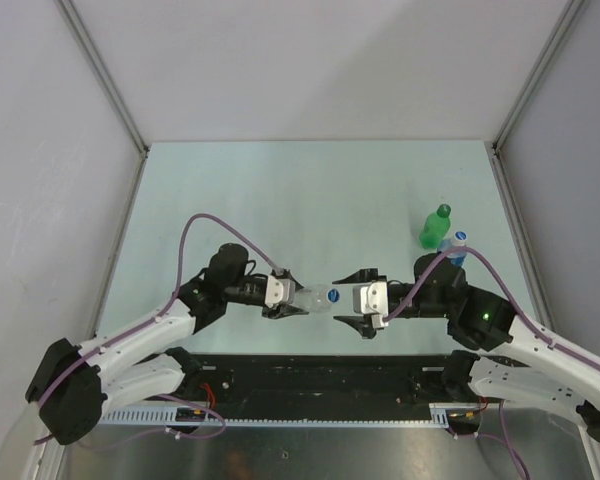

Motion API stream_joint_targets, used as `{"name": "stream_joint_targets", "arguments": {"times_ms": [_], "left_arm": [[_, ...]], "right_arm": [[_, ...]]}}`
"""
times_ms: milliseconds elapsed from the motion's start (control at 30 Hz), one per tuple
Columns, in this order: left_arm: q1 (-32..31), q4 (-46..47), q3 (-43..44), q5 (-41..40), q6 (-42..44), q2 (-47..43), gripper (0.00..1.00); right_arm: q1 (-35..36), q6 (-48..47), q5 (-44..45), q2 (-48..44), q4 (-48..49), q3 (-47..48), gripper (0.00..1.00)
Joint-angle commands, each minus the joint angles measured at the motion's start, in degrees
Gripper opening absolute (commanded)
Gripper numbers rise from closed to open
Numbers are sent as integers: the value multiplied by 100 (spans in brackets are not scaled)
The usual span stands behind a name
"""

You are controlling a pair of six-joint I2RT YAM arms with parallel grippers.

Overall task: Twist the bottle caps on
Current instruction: Screw the bottle cap onto the plastic bottle.

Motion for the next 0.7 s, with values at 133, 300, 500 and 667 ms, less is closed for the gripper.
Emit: {"name": "stream_joint_targets", "arguments": {"times_ms": [133,300,500,667], "left_arm": [[42,71,320,317,119,28,0],[43,68,328,300,108,53,0],[42,71,362,299,93,118,0],[37,67,349,314,111,113,0]], "right_arm": [[-50,78,-289,208,288,81,60],[-61,118,-372,263,252,136,53],[-59,158,-366,195,265,142,53],[-61,210,-352,170,315,142,53]]}}
